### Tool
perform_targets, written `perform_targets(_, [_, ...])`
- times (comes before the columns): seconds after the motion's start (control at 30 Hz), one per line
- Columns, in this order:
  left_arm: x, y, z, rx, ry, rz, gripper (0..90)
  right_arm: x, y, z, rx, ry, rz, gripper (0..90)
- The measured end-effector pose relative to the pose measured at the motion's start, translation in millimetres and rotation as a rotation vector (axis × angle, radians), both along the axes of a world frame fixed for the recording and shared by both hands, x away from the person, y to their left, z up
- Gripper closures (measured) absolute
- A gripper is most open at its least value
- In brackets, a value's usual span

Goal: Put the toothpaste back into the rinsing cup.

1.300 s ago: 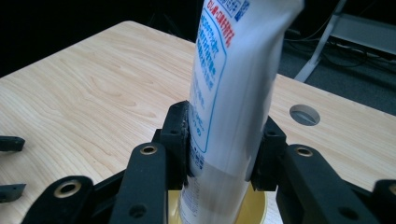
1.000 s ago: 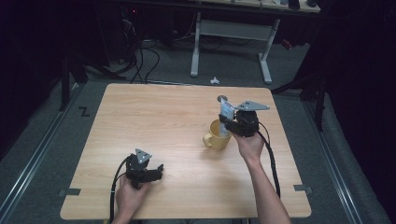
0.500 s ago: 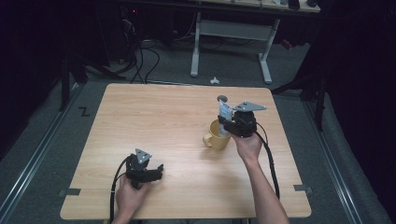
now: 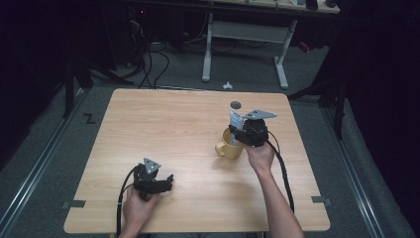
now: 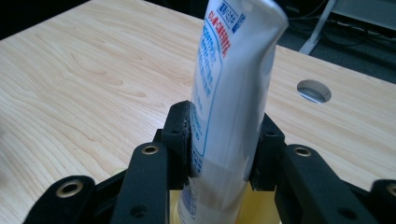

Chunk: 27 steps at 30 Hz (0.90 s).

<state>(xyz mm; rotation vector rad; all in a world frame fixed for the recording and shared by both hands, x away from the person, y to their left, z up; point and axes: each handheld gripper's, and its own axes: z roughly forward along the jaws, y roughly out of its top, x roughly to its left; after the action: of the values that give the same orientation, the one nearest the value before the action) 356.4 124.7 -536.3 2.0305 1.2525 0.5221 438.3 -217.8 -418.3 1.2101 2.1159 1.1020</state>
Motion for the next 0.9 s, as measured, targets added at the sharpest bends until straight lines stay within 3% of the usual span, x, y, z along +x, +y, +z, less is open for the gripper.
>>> perform_targets(0.6, [0.0, -0.1, 0.0, -0.001, 0.000, 0.001, 15.3, 1.5, 0.2, -11.5, 0.002, 0.044, 0.001, 65.5])
perform_targets(0.9, [0.0, -0.1, 0.0, 0.000, 0.000, 0.001, 15.3, 1.0, 4.5, -16.1, -0.021, 0.057, 0.006, 65.5])
